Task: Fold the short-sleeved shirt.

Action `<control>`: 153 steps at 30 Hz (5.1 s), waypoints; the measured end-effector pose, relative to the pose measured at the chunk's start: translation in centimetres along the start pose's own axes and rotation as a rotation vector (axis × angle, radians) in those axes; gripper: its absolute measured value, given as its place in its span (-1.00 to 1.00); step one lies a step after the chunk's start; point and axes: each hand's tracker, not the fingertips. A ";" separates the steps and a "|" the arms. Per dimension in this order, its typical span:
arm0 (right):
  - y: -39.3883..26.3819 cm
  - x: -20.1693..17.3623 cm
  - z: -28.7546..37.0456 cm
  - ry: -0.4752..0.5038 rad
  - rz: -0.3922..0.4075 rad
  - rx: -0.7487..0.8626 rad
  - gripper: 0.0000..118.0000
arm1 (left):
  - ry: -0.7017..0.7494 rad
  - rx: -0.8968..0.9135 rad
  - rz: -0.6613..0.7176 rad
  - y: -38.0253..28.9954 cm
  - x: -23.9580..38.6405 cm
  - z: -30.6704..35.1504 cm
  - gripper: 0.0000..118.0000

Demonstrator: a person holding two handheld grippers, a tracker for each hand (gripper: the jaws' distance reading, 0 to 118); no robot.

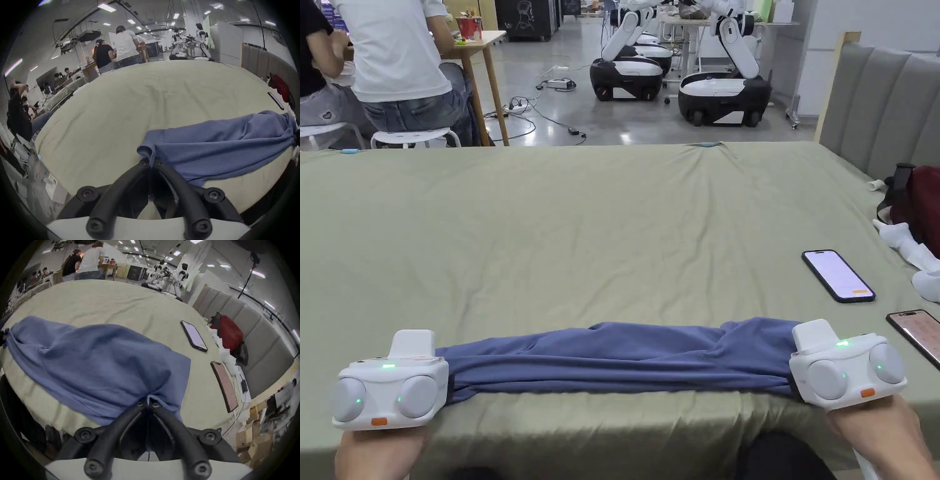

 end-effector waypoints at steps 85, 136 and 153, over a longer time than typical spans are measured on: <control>7.5 -15.1 7.4 0.373 -0.026 0.225 -1.00 | -0.314 0.171 0.196 0.7 -25.9 -1.6 -0.78; 5.2 -10.8 6.6 0.364 -0.126 0.212 -1.00 | -0.715 0.041 0.127 2.6 -3.7 -2.8 -1.00; 6.0 -10.8 6.7 0.348 -0.116 0.222 -1.00 | -0.802 0.134 0.135 5.4 -2.6 -0.1 -1.00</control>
